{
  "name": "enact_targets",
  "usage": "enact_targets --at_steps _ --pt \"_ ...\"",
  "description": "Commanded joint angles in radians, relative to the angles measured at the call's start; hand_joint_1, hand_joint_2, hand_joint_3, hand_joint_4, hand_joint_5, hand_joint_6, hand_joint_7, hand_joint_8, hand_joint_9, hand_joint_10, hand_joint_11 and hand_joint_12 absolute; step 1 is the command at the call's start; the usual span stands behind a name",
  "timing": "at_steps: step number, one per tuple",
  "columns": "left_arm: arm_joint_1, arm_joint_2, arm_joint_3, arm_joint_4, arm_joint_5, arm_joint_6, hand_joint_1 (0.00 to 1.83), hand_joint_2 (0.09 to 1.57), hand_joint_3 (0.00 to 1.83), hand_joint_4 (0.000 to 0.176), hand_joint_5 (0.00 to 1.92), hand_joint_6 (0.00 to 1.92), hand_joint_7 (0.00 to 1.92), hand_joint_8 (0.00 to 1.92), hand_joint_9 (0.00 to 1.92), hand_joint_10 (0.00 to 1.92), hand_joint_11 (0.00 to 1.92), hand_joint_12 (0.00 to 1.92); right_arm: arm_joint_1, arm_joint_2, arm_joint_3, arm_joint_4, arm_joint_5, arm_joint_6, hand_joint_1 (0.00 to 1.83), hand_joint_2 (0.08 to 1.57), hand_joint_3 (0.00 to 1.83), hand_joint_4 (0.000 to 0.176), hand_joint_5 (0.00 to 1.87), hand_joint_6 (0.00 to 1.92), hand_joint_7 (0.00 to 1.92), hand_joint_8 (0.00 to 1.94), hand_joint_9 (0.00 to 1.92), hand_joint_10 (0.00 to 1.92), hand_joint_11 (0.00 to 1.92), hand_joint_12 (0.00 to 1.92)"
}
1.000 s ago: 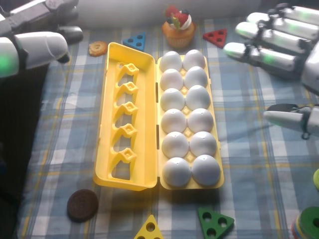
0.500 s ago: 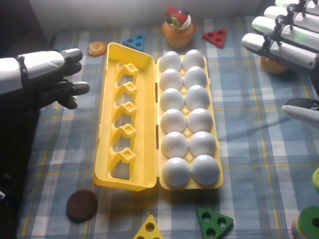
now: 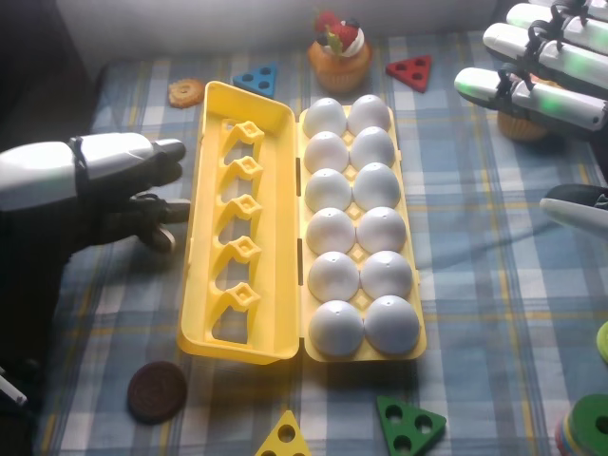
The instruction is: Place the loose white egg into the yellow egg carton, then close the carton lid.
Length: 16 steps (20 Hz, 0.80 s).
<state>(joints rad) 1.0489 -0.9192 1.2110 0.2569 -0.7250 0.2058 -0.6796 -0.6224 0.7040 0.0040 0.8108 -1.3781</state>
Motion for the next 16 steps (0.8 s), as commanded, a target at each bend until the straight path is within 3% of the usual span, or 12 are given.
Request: enact_targets --at_steps 1,7,8,9,12,14,16 --pt "-0.012 -0.007 0.006 -0.022 -0.111 -0.018 0.0 1.32 0.0 0.0 0.0 0.0 0.0 0.0 0.38 0.03 0.2 1.42 0.006 0.005 -0.002 0.003 0.127 -0.003 0.24 1.37 0.0 0.093 0.0 0.0 0.0 0.0 0.0 0.0 0.0 0.0" --pt "-0.028 0.005 -0.021 -0.01 -0.209 -0.012 0.08 1.24 0.0 0.008 0.0 0.0 0.0 0.0 0.41 0.02 0.24 1.25 0.0 0.006 -0.001 0.016 0.127 -0.003 0.23 1.37 0.0 0.094 0.0 0.0 0.0 0.0 0.0 0.0 0.0 0.0" --pt "-0.036 0.021 -0.039 -0.012 -0.229 0.011 0.09 1.24 0.0 0.02 0.0 0.0 0.0 0.0 0.43 0.03 0.21 1.24 -0.001 0.006 -0.001 0.016 0.127 -0.003 0.21 1.38 0.0 0.089 0.0 0.0 0.0 0.0 0.0 0.0 0.0 0.0" --pt "-0.045 0.037 -0.056 -0.012 -0.247 0.037 0.01 1.23 0.0 0.0 0.0 0.0 0.0 0.0 0.44 0.02 0.21 1.14 -0.001 0.007 -0.001 0.016 0.127 -0.003 0.18 1.38 0.0 0.079 0.0 0.0 0.0 0.0 0.0 0.0 0.0 0.0" --pt "-0.088 0.068 -0.092 0.016 -0.285 0.085 0.0 1.23 0.0 0.006 0.0 0.0 0.0 0.0 0.38 0.0 0.17 1.19 -0.001 0.01 -0.001 0.016 0.133 -0.003 0.17 1.38 0.0 0.08 0.0 0.0 0.0 0.0 0.0 0.0 0.0 0.0" --pt "-0.143 0.059 -0.091 0.072 -0.262 0.086 0.0 1.26 0.0 0.0 0.0 0.0 0.0 0.0 0.36 0.01 0.14 1.37 -0.001 0.012 -0.001 0.023 0.139 -0.006 0.18 1.37 0.0 0.109 0.0 0.0 0.0 0.0 0.0 0.0 0.0 0.0" --pt "-0.195 0.029 -0.072 0.134 -0.225 0.068 0.0 1.26 0.0 0.0 0.0 0.0 0.0 0.0 0.36 0.01 0.14 1.38 -0.001 0.02 -0.003 0.025 0.144 -0.007 0.18 1.37 0.0 0.112 0.0 0.0 0.0 0.0 0.0 0.0 0.0 0.0"
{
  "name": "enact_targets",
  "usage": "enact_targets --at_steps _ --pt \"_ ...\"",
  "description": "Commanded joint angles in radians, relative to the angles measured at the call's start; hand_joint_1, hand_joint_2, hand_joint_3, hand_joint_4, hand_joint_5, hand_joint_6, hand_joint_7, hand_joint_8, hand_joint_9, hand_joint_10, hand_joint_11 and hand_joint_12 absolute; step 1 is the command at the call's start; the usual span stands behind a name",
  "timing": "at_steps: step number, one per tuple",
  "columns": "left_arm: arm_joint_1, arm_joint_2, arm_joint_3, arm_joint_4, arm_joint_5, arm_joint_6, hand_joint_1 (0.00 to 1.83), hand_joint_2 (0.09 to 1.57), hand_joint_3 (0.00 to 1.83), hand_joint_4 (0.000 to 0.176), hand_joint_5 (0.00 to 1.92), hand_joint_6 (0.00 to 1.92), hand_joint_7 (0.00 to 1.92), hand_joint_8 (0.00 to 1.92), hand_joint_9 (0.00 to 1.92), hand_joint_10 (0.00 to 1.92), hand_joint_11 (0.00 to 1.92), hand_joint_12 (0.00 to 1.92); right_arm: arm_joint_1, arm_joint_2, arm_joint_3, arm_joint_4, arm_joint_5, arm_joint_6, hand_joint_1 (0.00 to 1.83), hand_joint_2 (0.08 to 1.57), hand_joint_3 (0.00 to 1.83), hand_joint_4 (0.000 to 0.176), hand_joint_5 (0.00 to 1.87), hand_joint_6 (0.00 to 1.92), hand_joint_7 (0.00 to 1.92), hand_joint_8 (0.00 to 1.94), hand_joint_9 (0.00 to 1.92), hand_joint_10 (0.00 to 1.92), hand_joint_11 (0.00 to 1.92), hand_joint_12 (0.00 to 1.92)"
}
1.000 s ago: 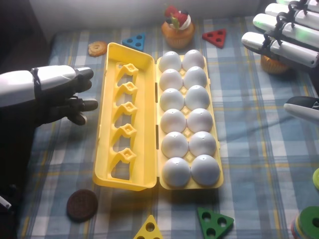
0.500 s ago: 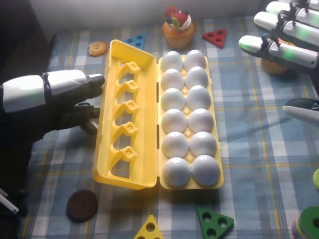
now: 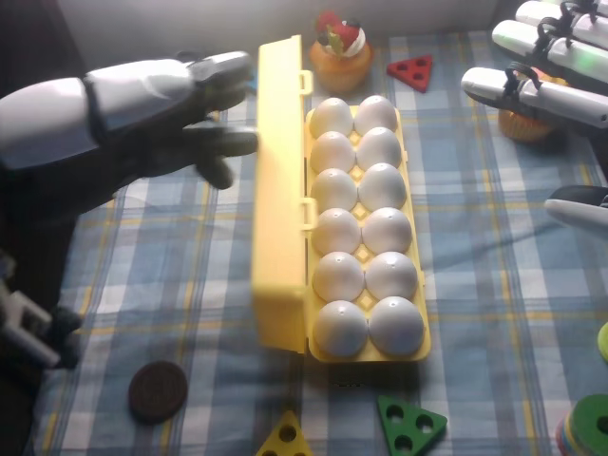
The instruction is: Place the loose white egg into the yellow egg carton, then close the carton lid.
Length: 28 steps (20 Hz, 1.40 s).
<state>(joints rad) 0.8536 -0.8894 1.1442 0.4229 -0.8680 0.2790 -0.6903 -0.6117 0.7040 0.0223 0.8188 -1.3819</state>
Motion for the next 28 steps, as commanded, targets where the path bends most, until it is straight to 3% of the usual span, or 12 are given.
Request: enact_targets --at_steps 1,4,5,7,10,12,13,16,21,23,26,28 --pt "-0.025 -0.025 0.014 0.004 -0.061 -0.036 0.0 1.28 0.0 0.0 0.0 0.0 0.01 0.0 0.39 0.02 0.17 1.43 0.01 0.01 -0.003 0.007 0.139 -0.003 0.19 1.35 0.0 0.102 0.0 0.0 0.0 0.0 0.0 0.0 0.0 0.0" --pt "-0.09 -0.103 0.071 0.132 0.017 -0.134 0.0 1.27 0.0 0.0 0.0 0.0 0.03 0.01 0.37 0.01 0.13 1.42 0.01 0.012 -0.003 0.007 0.145 -0.003 0.14 1.34 0.0 0.081 0.0 0.0 0.0 0.0 0.0 0.0 0.0 0.0" --pt "-0.107 -0.129 0.09 0.176 0.039 -0.172 0.0 1.29 0.01 0.002 0.0 0.0 0.0 0.0 0.38 0.02 0.08 1.42 0.01 0.012 -0.003 0.007 0.145 -0.003 0.14 1.34 0.0 0.056 0.0 0.0 0.0 0.0 0.0 0.0 0.0 0.0" --pt "-0.128 -0.165 0.117 0.235 0.067 -0.221 0.0 1.34 0.01 0.0 0.0 0.0 0.03 0.0 0.39 0.02 0.04 1.44 0.01 0.012 -0.004 0.007 0.145 -0.003 0.11 1.34 0.0 0.042 0.0 0.0 0.0 0.0 0.0 0.0 0.0 0.0" --pt "-0.173 -0.196 0.137 0.353 0.111 -0.292 0.0 1.36 0.01 0.0 0.0 0.0 0.01 0.0 0.37 0.01 0.0 1.5 0.01 0.012 -0.004 0.007 0.145 -0.003 0.1 1.34 0.0 0.031 0.0 0.0 0.0 0.0 0.0 0.0 0.0 0.0" --pt "-0.205 -0.213 0.146 0.444 0.131 -0.347 0.0 1.35 0.0 0.0 0.0 0.0 0.0 0.0 0.33 0.0 0.0 1.5 0.01 0.012 -0.004 0.007 0.145 -0.003 0.11 1.36 0.0 0.001 0.0 0.0 0.0 0.0 0.0 0.0 0.0 0.0" --pt "-0.213 -0.211 0.144 0.454 0.127 -0.35 0.0 1.35 0.0 0.0 0.0 0.0 0.01 0.0 0.33 0.0 0.0 1.52 0.01 0.012 -0.004 0.007 0.145 -0.003 0.11 1.36 0.01 0.0 0.0 0.0 0.0 0.0 0.0 0.0 0.0 0.0" --pt "-0.216 -0.16 0.112 0.394 0.099 -0.29 0.0 1.27 0.0 0.024 0.0 0.0 0.08 0.02 0.27 0.04 0.0 1.61 0.008 0.012 -0.004 0.007 0.145 -0.003 0.13 1.37 0.01 0.0 0.0 0.0 0.0 0.0 0.0 0.0 0.0 0.0" --pt "-0.215 -0.022 0.011 0.212 0.014 -0.075 0.0 1.27 0.0 0.023 0.0 0.0 0.13 0.02 0.27 0.05 0.0 1.47 -0.002 0.024 -0.012 0.013 0.166 -0.003 0.16 1.36 0.0 0.0 0.0 0.0 0.0 0.0 0.0 0.0 0.0 0.0" --pt "-0.214 0.034 -0.031 0.153 -0.009 0.017 0.0 1.31 0.01 0.035 0.08 0.03 0.15 0.03 0.36 0.1 0.0 1.45 -0.016 0.035 -0.018 0.019 0.188 -0.003 0.3 1.38 0.01 0.0 0.0 0.0 0.0 0.0 0.0 0.0 0.0 0.0" --pt "-0.187 0.115 -0.083 0.018 -0.044 0.185 0.15 1.41 0.02 0.0 0.07 0.02 0.17 0.02 0.33 0.11 0.0 1.55 -0.044 0.053 -0.03 0.037 0.239 -0.003 0.26 1.38 0.0 0.0 0.0 0.0 0.0 0.0 0.0 0.0 0.0 0.0" --pt "-0.15 0.146 -0.107 -0.084 -0.083 0.295 0.27 1.38 0.0 0.0 0.04 0.01 0.18 0.02 0.26 0.09 0.0 1.36 -0.058 0.057 -0.035 0.049 0.264 -0.004 0.27 1.36 0.0 0.0 0.0 0.0 0.0 0.0 0.0 0.0 0.0 0.0"
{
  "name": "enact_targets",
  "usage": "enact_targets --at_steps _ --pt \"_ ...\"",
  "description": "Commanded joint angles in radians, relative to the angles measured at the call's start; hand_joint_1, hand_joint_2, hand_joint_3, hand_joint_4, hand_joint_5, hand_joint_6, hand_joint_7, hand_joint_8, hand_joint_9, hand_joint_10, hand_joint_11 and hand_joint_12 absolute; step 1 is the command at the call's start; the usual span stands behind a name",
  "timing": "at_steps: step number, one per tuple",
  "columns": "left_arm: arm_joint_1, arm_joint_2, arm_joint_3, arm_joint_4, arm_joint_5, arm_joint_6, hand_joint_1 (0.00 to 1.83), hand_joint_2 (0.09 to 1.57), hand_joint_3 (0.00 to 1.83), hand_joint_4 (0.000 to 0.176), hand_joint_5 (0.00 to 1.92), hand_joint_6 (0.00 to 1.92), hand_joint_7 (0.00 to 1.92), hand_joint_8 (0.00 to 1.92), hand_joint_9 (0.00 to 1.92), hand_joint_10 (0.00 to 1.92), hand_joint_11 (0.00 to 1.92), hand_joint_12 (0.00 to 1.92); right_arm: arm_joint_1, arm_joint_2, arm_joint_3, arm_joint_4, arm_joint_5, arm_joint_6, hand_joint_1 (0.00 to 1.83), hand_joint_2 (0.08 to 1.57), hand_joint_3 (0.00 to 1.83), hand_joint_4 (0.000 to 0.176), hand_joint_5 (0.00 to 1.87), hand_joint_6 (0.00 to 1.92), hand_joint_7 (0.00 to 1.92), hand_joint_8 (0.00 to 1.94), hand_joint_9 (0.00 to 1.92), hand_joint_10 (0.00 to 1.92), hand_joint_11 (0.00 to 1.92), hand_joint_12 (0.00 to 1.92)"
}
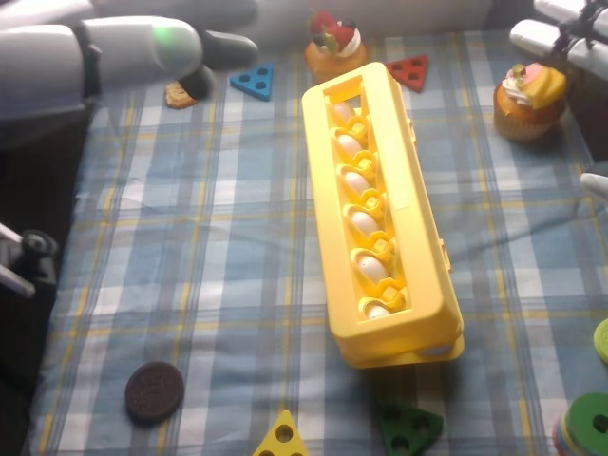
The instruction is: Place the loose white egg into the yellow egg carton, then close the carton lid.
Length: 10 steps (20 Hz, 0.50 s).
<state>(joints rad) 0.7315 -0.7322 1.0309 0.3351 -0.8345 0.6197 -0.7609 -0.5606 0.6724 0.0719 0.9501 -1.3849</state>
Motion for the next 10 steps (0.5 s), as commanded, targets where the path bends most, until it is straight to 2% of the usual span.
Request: enact_targets --at_steps 1,2,3,4,5,6,7,8,9,10 --pt "0.001 0.006 -0.013 -0.068 -0.161 0.032 0.31 1.34 0.0 0.0 0.03 0.0 0.18 0.01 0.21 0.07 0.0 1.22 0.006 0.008 -0.006 0.009 0.154 -0.001 0.26 1.35 0.0 0.0 0.0 0.0 0.0 0.0 0.0 0.0 0.0 0.0" --pt "0.006 0.009 -0.016 -0.079 -0.168 0.048 0.31 1.34 0.0 0.0 0.03 0.0 0.18 0.01 0.21 0.07 0.0 1.22 0.004 0.008 -0.006 0.011 0.158 -0.001 0.26 1.35 0.0 0.0 0.0 0.0 0.0 0.0 0.0 0.0 0.0 0.0" --pt "0.03 0.02 -0.03 -0.133 -0.204 0.105 0.4 1.33 0.0 0.0 0.0 0.0 0.02 0.0 0.02 0.0 0.0 0.45 -0.005 0.008 -0.007 0.022 0.186 -0.001 0.35 1.33 0.0 0.0 0.0 0.0 0.0 0.0 0.0 0.0 0.0 0.0" --pt "0.044 0.024 -0.035 -0.163 -0.227 0.129 0.4 1.33 0.0 0.0 0.0 0.0 0.02 0.0 0.02 0.0 0.0 0.45 -0.013 0.008 -0.008 0.029 0.203 -0.002 0.35 1.33 0.0 0.0 0.0 0.0 0.0 0.0 0.0 0.0 0.0 0.0" --pt "0.06 0.027 -0.038 -0.195 -0.261 0.151 0.36 1.31 0.0 0.023 0.0 0.0 0.0 0.0 0.0 0.0 0.0 0.09 -0.021 0.008 -0.009 0.038 0.223 -0.003 0.41 1.32 0.0 0.0 0.0 0.0 0.0 0.0 0.0 0.0 0.0 0.0" --pt "0.076 0.029 -0.04 -0.235 -0.307 0.169 0.32 1.26 0.0 0.071 0.0 0.0 0.0 0.0 0.0 0.0 0.01 0.01 -0.032 0.008 -0.01 0.05 0.253 -0.003 0.46 1.31 0.0 0.0 0.0 0.0 0.0 0.0 0.0 0.0 0.0 0.0" --pt "0.09 0.031 -0.044 -0.264 -0.343 0.186 0.38 1.28 0.0 0.126 0.0 0.0 0.0 0.0 0.0 0.0 0.01 0.01 -0.041 0.011 -0.012 0.059 0.278 -0.003 0.47 1.3 0.0 0.0 0.0 0.0 0.0 0.0 0.0 0.0 0.0 0.0" --pt "0.113 0.032 -0.052 -0.298 -0.393 0.209 0.35 1.28 0.0 0.122 0.0 0.0 0.0 0.0 0.0 0.0 0.01 0.01 -0.055 0.015 -0.015 0.071 0.319 -0.003 0.38 1.25 0.0 0.0 0.0 0.0 0.0 0.0 0.0 0.0 0.0 0.0" --pt "0.128 0.033 -0.057 -0.322 -0.431 0.226 0.31 1.26 0.01 0.1 0.0 0.0 0.0 0.0 0.0 0.0 0.0 0.33 -0.067 0.019 -0.017 0.08 0.346 -0.003 0.36 1.25 0.0 0.0 0.0 0.0 0.0 0.0 0.0 0.0 0.0 0.0" --pt "0.144 0.033 -0.062 -0.343 -0.47 0.239 0.24 1.28 0.01 0.072 0.0 0.0 0.0 0.0 0.0 0.0 0.0 0.53 -0.079 0.021 -0.018 0.091 0.378 -0.003 0.36 1.25 0.0 0.0 0.0 0.0 0.0 0.0 0.0 0.0 0.0 0.0"
